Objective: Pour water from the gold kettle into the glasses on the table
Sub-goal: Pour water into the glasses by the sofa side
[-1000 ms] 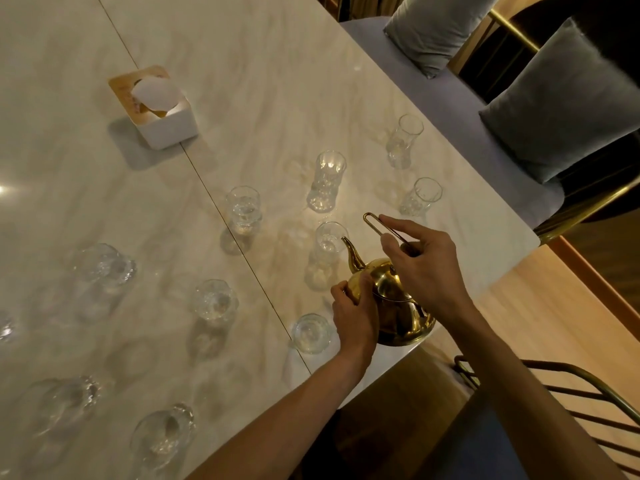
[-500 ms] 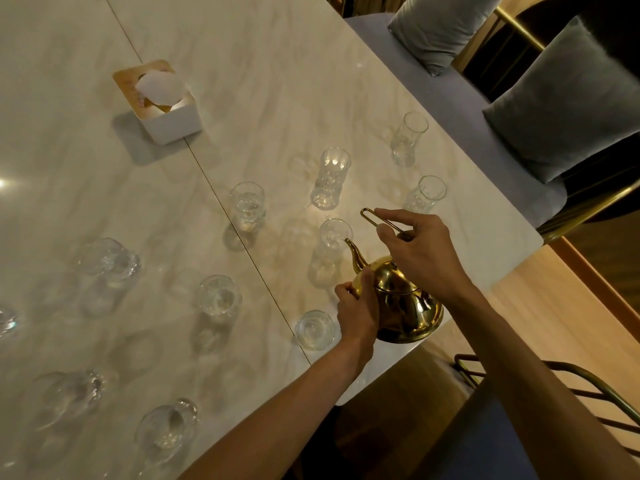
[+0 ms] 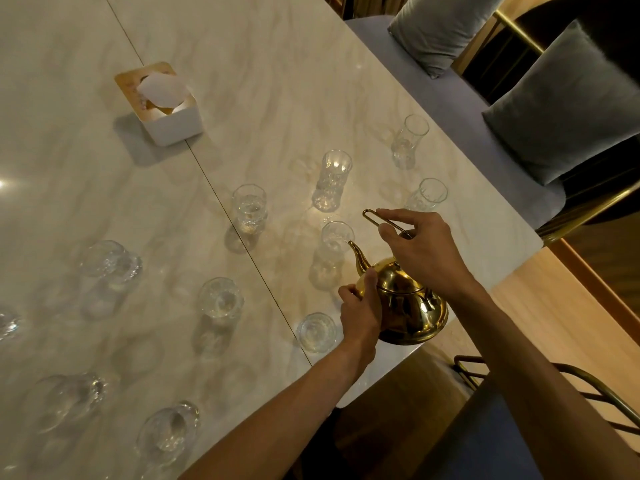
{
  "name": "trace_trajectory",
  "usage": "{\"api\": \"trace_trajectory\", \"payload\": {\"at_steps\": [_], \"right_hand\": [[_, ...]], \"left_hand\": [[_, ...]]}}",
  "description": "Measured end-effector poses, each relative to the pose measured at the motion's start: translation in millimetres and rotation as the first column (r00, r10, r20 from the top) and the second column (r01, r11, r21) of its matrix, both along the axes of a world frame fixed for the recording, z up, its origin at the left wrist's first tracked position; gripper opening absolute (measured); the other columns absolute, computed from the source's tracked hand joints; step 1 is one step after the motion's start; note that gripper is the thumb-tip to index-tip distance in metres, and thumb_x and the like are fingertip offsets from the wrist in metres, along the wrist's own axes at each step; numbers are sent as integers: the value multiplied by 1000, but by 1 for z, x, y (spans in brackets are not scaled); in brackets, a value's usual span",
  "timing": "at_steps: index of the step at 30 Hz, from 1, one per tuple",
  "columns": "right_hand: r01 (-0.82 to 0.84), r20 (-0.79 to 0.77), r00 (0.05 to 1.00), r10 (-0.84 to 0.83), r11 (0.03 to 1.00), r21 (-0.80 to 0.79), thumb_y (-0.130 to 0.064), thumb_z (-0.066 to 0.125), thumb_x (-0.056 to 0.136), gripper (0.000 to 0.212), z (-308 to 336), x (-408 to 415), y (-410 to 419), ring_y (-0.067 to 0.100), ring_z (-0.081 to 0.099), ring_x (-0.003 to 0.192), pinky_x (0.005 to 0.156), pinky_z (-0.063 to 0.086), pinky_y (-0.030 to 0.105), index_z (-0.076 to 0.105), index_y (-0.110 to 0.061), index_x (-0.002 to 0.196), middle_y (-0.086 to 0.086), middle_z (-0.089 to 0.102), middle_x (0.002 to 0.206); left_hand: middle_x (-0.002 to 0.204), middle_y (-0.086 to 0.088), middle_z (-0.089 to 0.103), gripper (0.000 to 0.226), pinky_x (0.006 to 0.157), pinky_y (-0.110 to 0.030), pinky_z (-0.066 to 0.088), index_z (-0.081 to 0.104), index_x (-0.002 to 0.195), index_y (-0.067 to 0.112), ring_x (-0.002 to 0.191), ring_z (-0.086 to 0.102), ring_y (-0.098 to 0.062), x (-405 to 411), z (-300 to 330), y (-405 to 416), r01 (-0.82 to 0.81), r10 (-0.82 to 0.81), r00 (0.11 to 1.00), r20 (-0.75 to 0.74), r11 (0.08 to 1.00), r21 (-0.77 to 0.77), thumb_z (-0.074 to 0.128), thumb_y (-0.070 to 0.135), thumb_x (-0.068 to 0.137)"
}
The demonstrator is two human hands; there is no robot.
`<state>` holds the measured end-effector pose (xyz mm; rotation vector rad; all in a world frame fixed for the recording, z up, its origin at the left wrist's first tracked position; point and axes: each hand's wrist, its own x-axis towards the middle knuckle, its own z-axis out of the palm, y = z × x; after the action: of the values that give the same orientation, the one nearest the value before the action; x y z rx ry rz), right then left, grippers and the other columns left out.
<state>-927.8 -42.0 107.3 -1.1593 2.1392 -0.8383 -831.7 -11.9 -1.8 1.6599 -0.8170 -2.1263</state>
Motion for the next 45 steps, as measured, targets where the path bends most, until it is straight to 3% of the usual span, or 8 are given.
{"api": "trace_trajectory", "payload": {"at_steps": [6, 11, 15, 21, 26, 41, 45], "right_hand": [[1, 9, 1000, -1, 1000, 12, -28, 63, 97, 31, 0, 0, -3, 16, 62, 116, 92, 44, 26, 68, -28, 128, -6, 61, 139], [-1, 2, 1000, 1, 1000, 30, -29, 63, 97, 32, 0, 0, -6, 16, 61, 117, 91, 45, 27, 68, -28, 129, -5, 60, 140], [0, -1, 1000, 0, 999, 34, -28, 63, 97, 32, 3, 0, -7, 18, 62, 116, 95, 45, 28, 68, -26, 129, -4, 61, 140], [2, -3, 1000, -1, 998, 56, -27, 62, 98, 32, 3, -1, -10, 12, 58, 117, 91, 39, 23, 67, -25, 129, -4, 59, 142], [-9, -10, 1000, 9, 998, 63, -27, 62, 97, 31, 4, -2, -12, 7, 57, 110, 88, 40, 21, 68, -26, 128, -5, 60, 140], [-30, -35, 999, 33, 996, 88, -27, 62, 97, 30, 10, 0, -17, 8, 59, 102, 88, 46, 24, 69, -26, 127, -5, 60, 140], [-40, -41, 998, 44, 995, 93, -25, 62, 97, 30, 11, 0, -18, 4, 55, 98, 78, 40, 10, 70, -25, 126, -6, 61, 139]], "left_hand": [[130, -6, 58, 66, 93, -43, 52, 37, 131, 24, 115, 59, -26, 1, -1, -2, 4, -5, 1000, -14, 1000, -5, 46, 73, 89], [130, -6, 57, 66, 96, -45, 53, 37, 134, 22, 115, 59, -26, 1, -1, -4, 4, -4, 1000, -15, 1000, -2, 46, 71, 91], [122, -2, 56, 59, 85, -37, 51, 36, 130, 23, 109, 59, -23, 0, 3, -7, 4, -5, 1000, -22, 1000, -8, 44, 68, 93], [127, -6, 59, 61, 97, -48, 53, 37, 124, 25, 114, 61, -27, -1, 3, -6, 19, -19, 1000, -12, 1000, 6, 46, 74, 89], [127, -6, 58, 57, 83, -38, 50, 37, 129, 22, 111, 60, -26, -1, 8, -7, -2, 3, 999, -34, 999, 51, 46, 66, 94], [121, -4, 53, 47, 84, -40, 48, 34, 121, 26, 108, 55, -25, -1, 13, -10, -4, 7, 999, -31, 995, 104, 45, 64, 96], [121, -4, 56, 52, 92, -45, 53, 35, 122, 26, 111, 59, -26, -1, 11, -8, 13, -10, 1000, -28, 995, 99, 45, 68, 93]]}}
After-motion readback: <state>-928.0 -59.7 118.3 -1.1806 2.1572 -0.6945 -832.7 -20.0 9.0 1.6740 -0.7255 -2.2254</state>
